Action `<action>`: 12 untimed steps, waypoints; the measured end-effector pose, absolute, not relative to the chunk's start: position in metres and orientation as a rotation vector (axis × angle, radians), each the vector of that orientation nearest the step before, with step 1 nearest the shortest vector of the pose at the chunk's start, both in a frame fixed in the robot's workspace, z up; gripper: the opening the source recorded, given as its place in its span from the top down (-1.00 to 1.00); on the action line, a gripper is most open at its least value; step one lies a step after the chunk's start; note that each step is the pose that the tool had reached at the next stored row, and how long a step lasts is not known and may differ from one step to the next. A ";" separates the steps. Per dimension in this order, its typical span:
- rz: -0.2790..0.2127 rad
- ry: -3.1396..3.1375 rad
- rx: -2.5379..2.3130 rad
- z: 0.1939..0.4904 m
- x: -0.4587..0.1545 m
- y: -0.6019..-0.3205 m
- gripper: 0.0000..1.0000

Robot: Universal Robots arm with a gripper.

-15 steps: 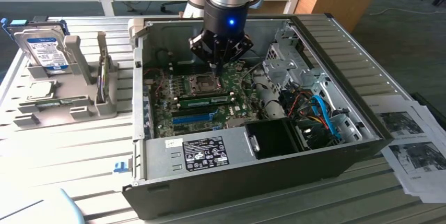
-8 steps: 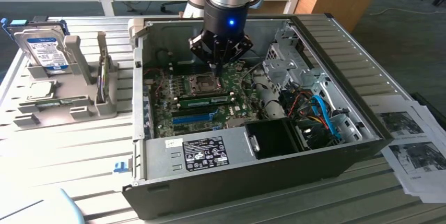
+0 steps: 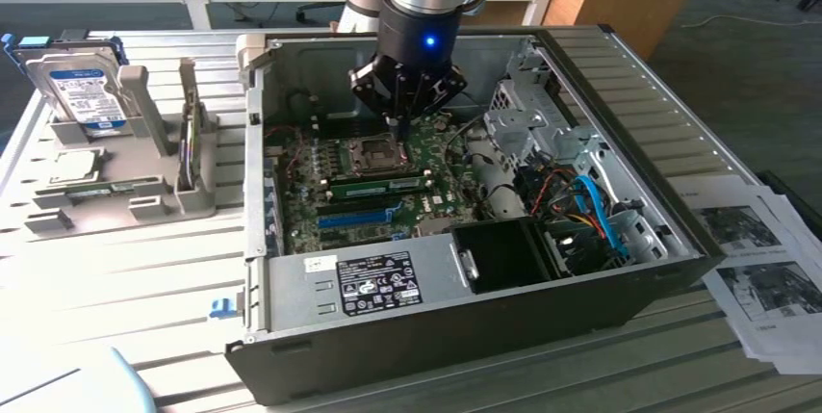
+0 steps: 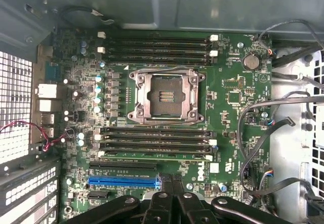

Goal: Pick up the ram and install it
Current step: 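Press down the ram until it locks into place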

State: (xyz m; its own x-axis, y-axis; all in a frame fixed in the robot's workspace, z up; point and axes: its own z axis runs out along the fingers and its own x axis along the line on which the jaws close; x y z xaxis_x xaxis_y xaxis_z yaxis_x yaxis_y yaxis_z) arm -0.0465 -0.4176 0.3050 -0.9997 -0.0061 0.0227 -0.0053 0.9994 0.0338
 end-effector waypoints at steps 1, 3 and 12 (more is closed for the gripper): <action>-0.053 -3.118 0.009 0.305 -0.046 -0.418 0.81; -0.053 -3.118 0.012 0.305 -0.046 -0.418 0.81; -0.052 -3.117 0.056 0.305 -0.046 -0.418 0.81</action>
